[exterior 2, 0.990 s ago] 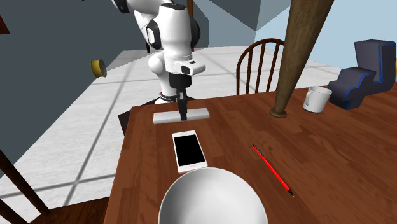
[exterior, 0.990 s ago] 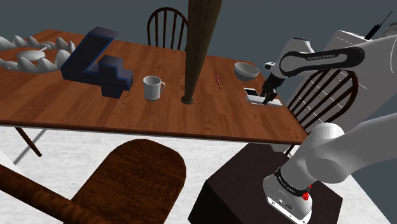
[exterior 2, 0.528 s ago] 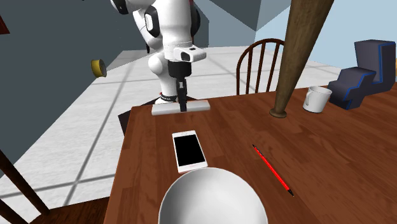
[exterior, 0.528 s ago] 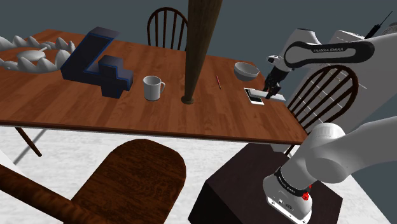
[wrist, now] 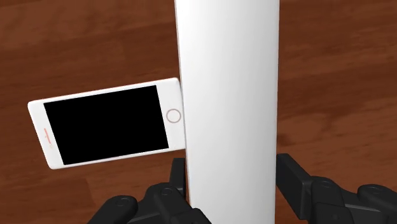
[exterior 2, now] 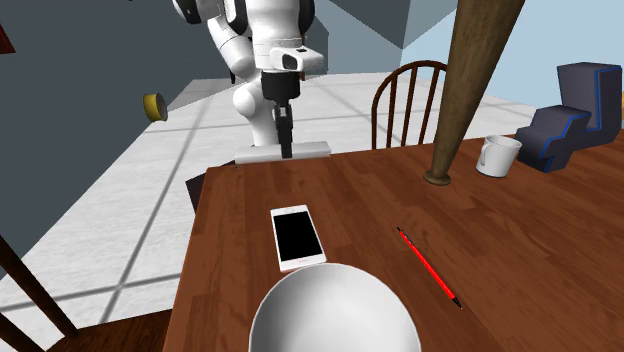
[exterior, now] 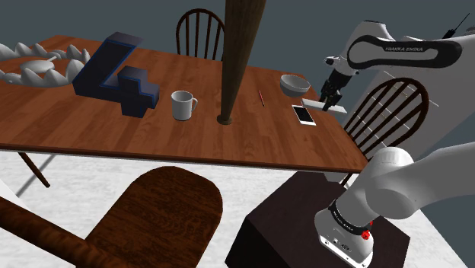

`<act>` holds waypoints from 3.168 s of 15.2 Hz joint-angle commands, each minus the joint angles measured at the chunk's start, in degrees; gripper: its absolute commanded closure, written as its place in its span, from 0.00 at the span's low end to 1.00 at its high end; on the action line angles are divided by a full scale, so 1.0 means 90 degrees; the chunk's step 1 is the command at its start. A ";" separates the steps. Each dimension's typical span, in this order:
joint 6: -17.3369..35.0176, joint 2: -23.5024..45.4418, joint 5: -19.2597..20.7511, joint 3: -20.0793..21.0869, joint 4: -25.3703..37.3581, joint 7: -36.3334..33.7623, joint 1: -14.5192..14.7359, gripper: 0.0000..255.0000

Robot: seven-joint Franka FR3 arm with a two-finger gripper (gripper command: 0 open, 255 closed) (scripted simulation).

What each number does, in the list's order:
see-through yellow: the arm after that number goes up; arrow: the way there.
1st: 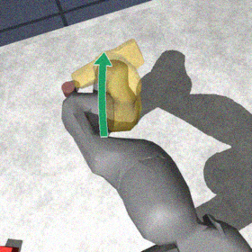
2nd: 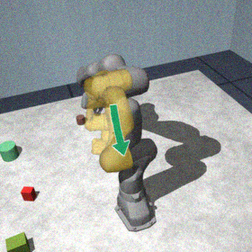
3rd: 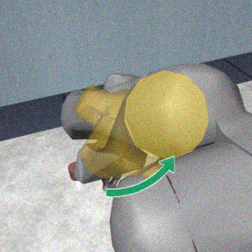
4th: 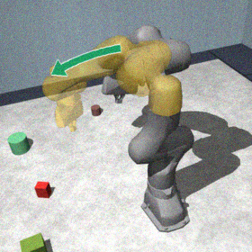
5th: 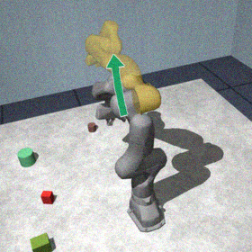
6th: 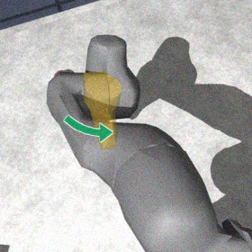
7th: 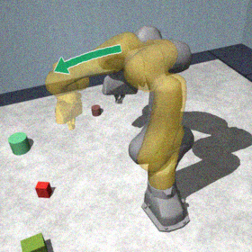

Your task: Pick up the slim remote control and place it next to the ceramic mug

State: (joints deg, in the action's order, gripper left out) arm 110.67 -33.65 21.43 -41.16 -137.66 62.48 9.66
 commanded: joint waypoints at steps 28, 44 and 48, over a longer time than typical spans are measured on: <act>-0.0137 0.1278 -0.1580 0.2316 0.0969 -0.2791 0.1478 1.00; -0.0226 0.3815 -0.2431 0.3251 0.3483 -0.4246 0.2414 1.00; -0.0433 0.4594 -0.2565 0.3416 0.4457 -0.4552 0.2577 1.00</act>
State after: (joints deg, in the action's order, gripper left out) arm 107.78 5.51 -1.29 -10.81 -100.71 22.32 32.46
